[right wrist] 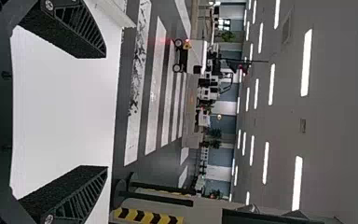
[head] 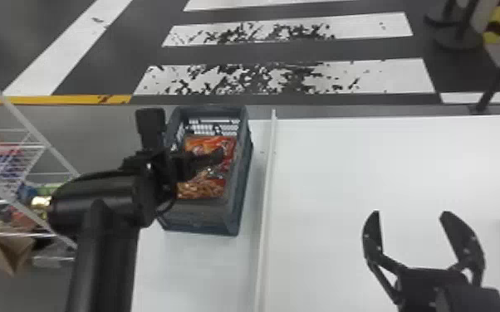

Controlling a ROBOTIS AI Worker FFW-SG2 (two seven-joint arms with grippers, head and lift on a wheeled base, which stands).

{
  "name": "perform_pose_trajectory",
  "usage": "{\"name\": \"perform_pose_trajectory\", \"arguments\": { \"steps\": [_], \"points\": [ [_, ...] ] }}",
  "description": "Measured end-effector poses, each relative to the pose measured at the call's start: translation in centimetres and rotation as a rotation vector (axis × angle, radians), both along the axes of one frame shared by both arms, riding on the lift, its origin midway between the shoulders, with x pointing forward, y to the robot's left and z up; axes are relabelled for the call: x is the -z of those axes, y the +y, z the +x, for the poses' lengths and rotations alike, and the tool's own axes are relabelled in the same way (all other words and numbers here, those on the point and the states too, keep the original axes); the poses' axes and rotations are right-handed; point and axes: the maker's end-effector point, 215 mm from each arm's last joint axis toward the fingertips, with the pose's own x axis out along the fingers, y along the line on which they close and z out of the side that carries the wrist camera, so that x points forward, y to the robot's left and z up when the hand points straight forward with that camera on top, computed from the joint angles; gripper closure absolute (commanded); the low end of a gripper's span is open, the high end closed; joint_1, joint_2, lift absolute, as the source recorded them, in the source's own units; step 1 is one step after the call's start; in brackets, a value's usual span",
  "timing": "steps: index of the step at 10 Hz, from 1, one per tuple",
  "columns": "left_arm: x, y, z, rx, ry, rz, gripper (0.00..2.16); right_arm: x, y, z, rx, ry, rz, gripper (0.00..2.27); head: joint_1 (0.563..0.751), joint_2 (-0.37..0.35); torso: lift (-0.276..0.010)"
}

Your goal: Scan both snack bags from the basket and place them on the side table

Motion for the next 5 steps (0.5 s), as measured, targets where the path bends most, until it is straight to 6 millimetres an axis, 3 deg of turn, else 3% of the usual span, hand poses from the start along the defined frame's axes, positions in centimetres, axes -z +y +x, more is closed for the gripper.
{"name": "perform_pose_trajectory", "arguments": {
  "steps": [2, 3, 4, 5],
  "points": [
    [1.5, -1.1, 0.6, 0.045, 0.062, -0.031, 0.64, 0.2, -0.1, 0.2, -0.001, 0.0, -0.007, 0.07, 0.695, 0.167, -0.075],
    [2.0, -1.7, 0.5, 0.072, 0.082, -0.055, 1.23, 0.3, 0.0, 0.4, -0.001, 0.0, -0.009, 0.07, 0.695, 0.158, -0.075],
    [2.5, -2.1, 0.0, 0.093, 0.104, -0.082, 2.15, 0.4, 0.0, 0.5, -0.002, 0.001, -0.01, 0.07, 0.695, 0.151, -0.075],
    [3.3, -1.7, -0.8, 0.075, 0.142, -0.097, 2.14, 0.5, 0.0, 0.6, -0.002, 0.004, -0.012, 0.07, 0.695, 0.156, -0.075]
  ]
}}
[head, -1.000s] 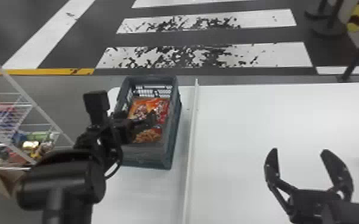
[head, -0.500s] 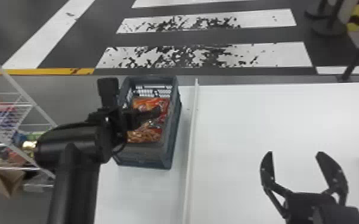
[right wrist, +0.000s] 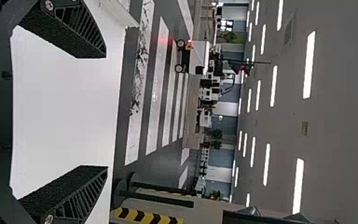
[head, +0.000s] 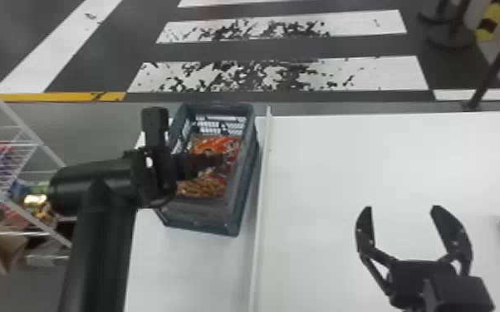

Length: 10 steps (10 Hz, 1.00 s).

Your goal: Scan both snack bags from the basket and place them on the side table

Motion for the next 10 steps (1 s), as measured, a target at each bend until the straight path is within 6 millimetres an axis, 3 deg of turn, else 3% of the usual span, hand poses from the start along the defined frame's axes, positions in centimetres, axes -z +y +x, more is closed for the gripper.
{"name": "perform_pose_trajectory", "arguments": {
  "steps": [3, 7, 10],
  "points": [
    [-0.9, 1.9, -1.6, -0.045, -0.006, -0.047, 2.14, 0.1, 0.0, 0.1, 0.0, 0.001, -0.001, 0.07, 0.695, 0.179, -0.075],
    [-5.8, 5.5, -2.5, -0.155, -0.117, -0.238, 2.13, -0.3, 0.6, 0.0, -0.008, -0.005, 0.007, 0.07, 0.695, 0.234, -0.075],
    [-9.9, 4.1, -2.7, -0.152, -0.206, -0.402, 2.14, -0.6, 1.2, -0.1, -0.018, -0.011, 0.007, 0.07, 0.695, 0.232, -0.075]
  ]
}}
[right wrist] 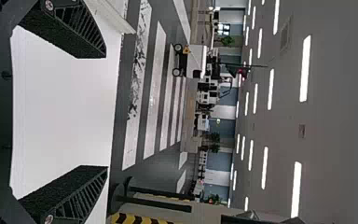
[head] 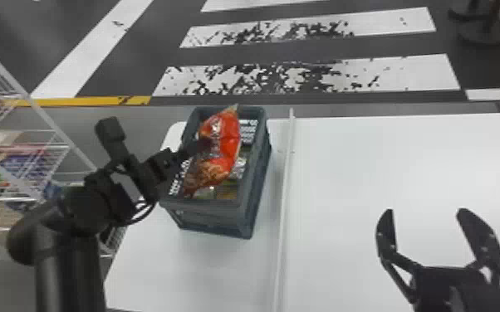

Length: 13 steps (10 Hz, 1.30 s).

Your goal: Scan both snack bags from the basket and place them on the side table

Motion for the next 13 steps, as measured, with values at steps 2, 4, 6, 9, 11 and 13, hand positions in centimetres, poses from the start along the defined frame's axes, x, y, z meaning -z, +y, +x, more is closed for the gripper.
{"name": "perform_pose_trajectory", "arguments": {
  "steps": [2, 4, 6, 9, 11, 13],
  "points": [
    [-3.6, -3.0, -0.4, 0.052, -0.077, -0.094, 2.14, -0.3, 0.3, -0.1, -0.006, -0.006, -0.005, 0.07, 0.695, 0.2, -0.075],
    [-5.9, -7.1, -1.7, 0.121, -0.097, -0.161, 2.14, -0.6, 0.5, -0.2, -0.008, -0.011, -0.008, 0.07, 0.695, 0.158, -0.075],
    [-6.9, -12.9, -3.4, 0.229, -0.086, -0.223, 2.14, -0.8, 0.3, -0.2, 0.002, -0.015, -0.01, 0.07, 0.695, 0.075, -0.075],
    [-4.4, -19.9, -5.8, 0.354, -0.006, -0.227, 2.14, -1.3, -0.4, -0.3, 0.026, -0.027, -0.008, 0.07, 0.695, -0.019, -0.075],
    [-0.2, -24.0, -7.1, 0.415, 0.074, -0.188, 2.14, -2.4, -1.5, -0.5, 0.072, -0.06, -0.001, 0.07, 0.695, -0.08, -0.075],
    [3.9, -27.6, -7.3, 0.428, 0.106, -0.157, 2.14, -3.1, -1.9, -0.7, 0.083, -0.079, 0.004, 0.07, 0.695, -0.142, -0.075]
  ]
}}
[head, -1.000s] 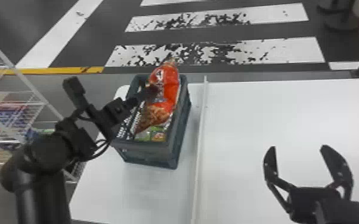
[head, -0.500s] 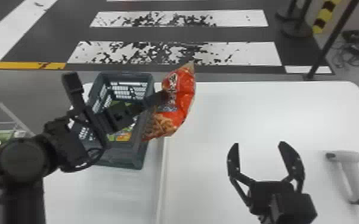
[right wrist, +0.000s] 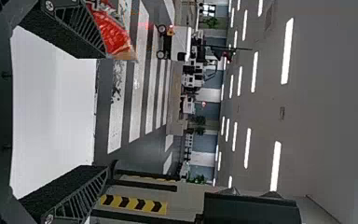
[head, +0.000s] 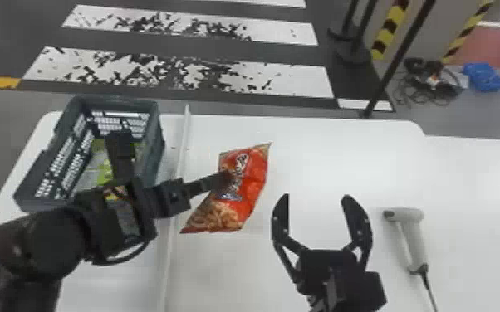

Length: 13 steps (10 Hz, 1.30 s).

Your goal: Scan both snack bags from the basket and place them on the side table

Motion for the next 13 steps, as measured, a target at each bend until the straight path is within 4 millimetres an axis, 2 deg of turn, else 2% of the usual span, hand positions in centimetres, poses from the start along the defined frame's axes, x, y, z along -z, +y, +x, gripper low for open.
{"name": "perform_pose_trajectory", "arguments": {
  "steps": [2, 3, 4, 5, 6, 7, 8, 9, 12, 13],
  "points": [
    [2.8, -4.0, -0.5, 0.029, -0.001, 0.016, 2.14, -0.5, -0.5, -0.2, 0.015, -0.017, 0.006, 0.07, 0.695, -0.195, -0.075],
    [3.5, -5.7, -0.9, 0.05, -0.007, 0.022, 2.14, -0.6, -0.6, -0.3, 0.018, -0.021, 0.007, 0.07, 0.695, -0.243, -0.075],
    [4.0, -7.4, -1.6, 0.077, -0.009, 0.025, 1.82, -0.7, -0.7, -0.3, 0.02, -0.024, 0.008, 0.07, 0.695, -0.259, -0.075],
    [4.2, -8.9, -2.4, 0.109, -0.008, 0.026, 0.27, -0.7, -0.7, -0.4, 0.022, -0.025, 0.01, 0.07, 0.695, -0.283, -0.075],
    [4.0, -9.6, -2.9, 0.126, -0.019, 0.037, 0.0, -0.8, -0.7, -0.4, 0.022, -0.026, 0.01, 0.07, 0.695, -0.302, -0.075],
    [3.4, -9.5, -2.7, 0.131, -0.056, 0.071, 0.03, -0.8, -0.7, -0.3, 0.022, -0.027, 0.01, 0.07, 0.695, -0.303, -0.075],
    [2.3, -8.6, -1.8, 0.113, -0.121, 0.132, 0.07, -0.8, -0.8, -0.3, 0.022, -0.026, 0.011, 0.06, 0.695, -0.297, -0.075],
    [0.6, -6.6, 0.0, 0.059, -0.211, 0.217, 0.07, -0.8, -0.9, -0.3, 0.032, -0.028, 0.012, 0.05, 0.695, -0.268, -0.075],
    [-4.1, 0.9, 4.7, -0.143, -0.385, 0.361, 0.09, -0.9, -1.1, -0.3, 0.04, -0.033, 0.012, 0.05, 0.695, -0.151, -0.075],
    [-5.6, 4.4, 5.8, -0.225, -0.442, 0.383, 0.09, -0.9, -1.1, -0.3, 0.04, -0.032, 0.012, 0.06, 0.695, -0.13, -0.075]
  ]
}}
